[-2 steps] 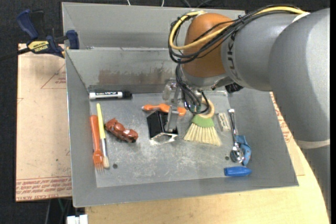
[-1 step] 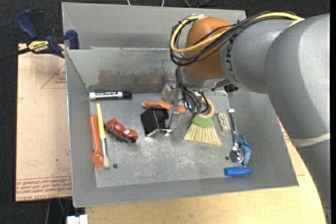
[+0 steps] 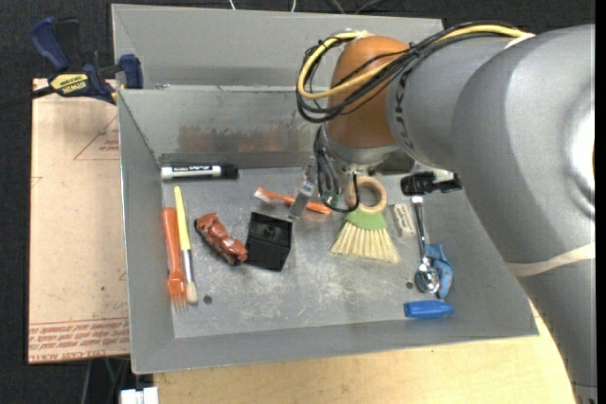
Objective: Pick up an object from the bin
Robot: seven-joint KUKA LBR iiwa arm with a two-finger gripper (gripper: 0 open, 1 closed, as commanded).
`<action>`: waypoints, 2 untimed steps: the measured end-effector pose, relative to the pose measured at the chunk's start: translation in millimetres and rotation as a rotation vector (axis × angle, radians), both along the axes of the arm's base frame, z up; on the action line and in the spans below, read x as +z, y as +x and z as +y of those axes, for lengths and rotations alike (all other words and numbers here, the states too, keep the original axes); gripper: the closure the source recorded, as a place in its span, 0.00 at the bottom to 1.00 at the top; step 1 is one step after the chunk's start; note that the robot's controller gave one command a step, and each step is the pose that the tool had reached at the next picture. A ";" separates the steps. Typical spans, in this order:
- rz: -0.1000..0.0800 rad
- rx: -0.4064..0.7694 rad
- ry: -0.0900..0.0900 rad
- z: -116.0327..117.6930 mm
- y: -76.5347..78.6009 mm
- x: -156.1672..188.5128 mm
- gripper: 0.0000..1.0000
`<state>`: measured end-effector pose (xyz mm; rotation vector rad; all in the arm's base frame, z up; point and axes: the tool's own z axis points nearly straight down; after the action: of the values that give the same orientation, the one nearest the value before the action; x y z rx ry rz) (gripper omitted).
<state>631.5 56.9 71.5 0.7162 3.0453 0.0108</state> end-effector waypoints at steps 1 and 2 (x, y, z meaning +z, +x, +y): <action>0.000 0.000 0.000 0.0 0.0 0.2 1.00; 0.005 0.001 0.000 0.0 -1.7 24.2 1.00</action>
Offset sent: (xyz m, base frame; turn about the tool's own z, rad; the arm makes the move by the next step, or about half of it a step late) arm 0.0002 0.0000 0.0475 -0.0001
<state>629.8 56.9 95.7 0.7153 3.0506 0.0092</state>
